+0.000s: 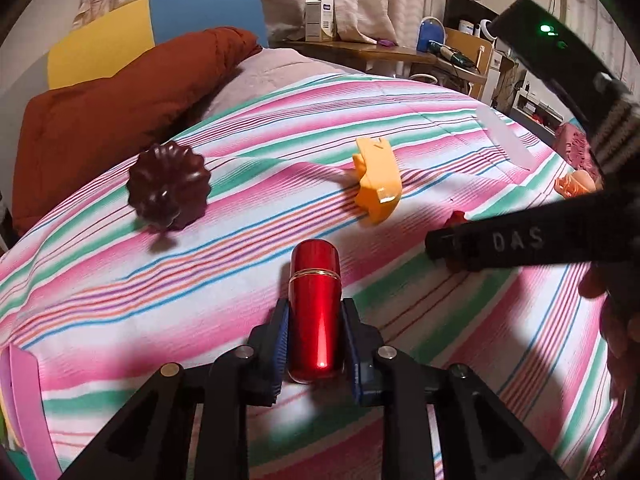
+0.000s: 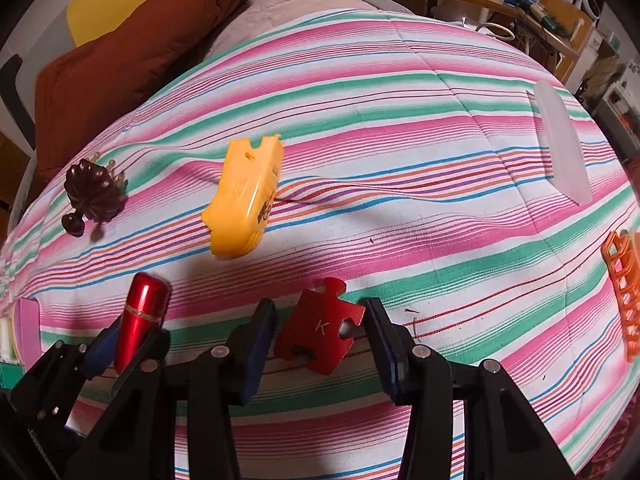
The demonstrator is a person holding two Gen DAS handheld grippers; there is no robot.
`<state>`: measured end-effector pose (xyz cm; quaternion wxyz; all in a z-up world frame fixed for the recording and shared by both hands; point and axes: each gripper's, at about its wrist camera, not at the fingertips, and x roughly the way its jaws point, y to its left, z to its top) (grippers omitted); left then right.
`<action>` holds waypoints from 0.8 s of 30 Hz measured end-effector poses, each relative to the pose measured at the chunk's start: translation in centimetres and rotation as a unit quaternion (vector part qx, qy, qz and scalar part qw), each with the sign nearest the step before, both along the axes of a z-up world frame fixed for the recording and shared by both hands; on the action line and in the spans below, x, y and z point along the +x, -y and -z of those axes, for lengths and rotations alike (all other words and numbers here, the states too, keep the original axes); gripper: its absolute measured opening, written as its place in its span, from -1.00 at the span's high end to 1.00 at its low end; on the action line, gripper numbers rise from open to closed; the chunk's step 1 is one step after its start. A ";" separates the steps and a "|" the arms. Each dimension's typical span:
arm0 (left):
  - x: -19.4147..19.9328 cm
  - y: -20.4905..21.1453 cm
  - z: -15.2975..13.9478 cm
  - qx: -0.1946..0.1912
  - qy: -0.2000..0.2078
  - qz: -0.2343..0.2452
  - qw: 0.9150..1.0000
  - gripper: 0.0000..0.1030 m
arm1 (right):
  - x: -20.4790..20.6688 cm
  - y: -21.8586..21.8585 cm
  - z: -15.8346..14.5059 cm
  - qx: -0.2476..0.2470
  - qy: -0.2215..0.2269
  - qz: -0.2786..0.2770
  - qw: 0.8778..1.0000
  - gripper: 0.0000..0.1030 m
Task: Organize rigid objects
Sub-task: 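Close left tool around the red cylinder and lift it while right tool holds the puzzle piece, then carry the red cylinder into the tray beside the magenta toy and open left tool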
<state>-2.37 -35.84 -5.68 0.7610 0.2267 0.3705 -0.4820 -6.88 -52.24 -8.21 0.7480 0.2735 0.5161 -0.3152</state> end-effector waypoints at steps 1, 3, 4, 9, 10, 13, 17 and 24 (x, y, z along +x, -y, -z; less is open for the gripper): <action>-0.1 -0.3 0.0 -0.002 -0.001 -0.001 1.000 0.54 | 0.1 -0.1 0.0 -0.002 -0.002 -0.001 1.000 0.07; -0.4 -1.4 0.0 -0.005 -0.003 -0.003 1.000 0.54 | 0.2 -0.3 0.0 -0.005 -0.004 -0.003 1.000 0.07; -0.4 -1.8 0.0 -0.005 -0.004 -0.005 1.000 0.54 | 0.2 -0.4 0.0 -0.006 -0.004 -0.003 1.000 0.07; -1.2 -4.8 -0.2 -0.005 -0.012 -0.014 1.000 0.54 | 0.5 -0.9 0.0 -0.014 -0.008 -0.007 1.000 0.07; -1.4 -5.6 -0.4 -0.007 -0.017 -0.016 1.000 0.54 | 0.5 -1.0 0.0 -0.015 -0.009 -0.008 1.000 0.07; -2.0 -8.3 -0.9 -0.019 -0.020 -0.027 0.999 0.54 | 0.7 -1.2 0.0 -0.017 -0.011 -0.010 1.000 0.07; -3.1 -11.8 -2.0 -0.035 -0.011 -0.032 0.999 0.54 | 0.8 -1.5 -0.1 -0.023 -0.012 -0.013 1.000 0.07; -3.5 -18.4 -4.3 -0.067 -0.017 -0.054 0.996 0.54 | 0.8 -2.5 -0.3 -0.035 -0.016 -0.020 0.999 0.08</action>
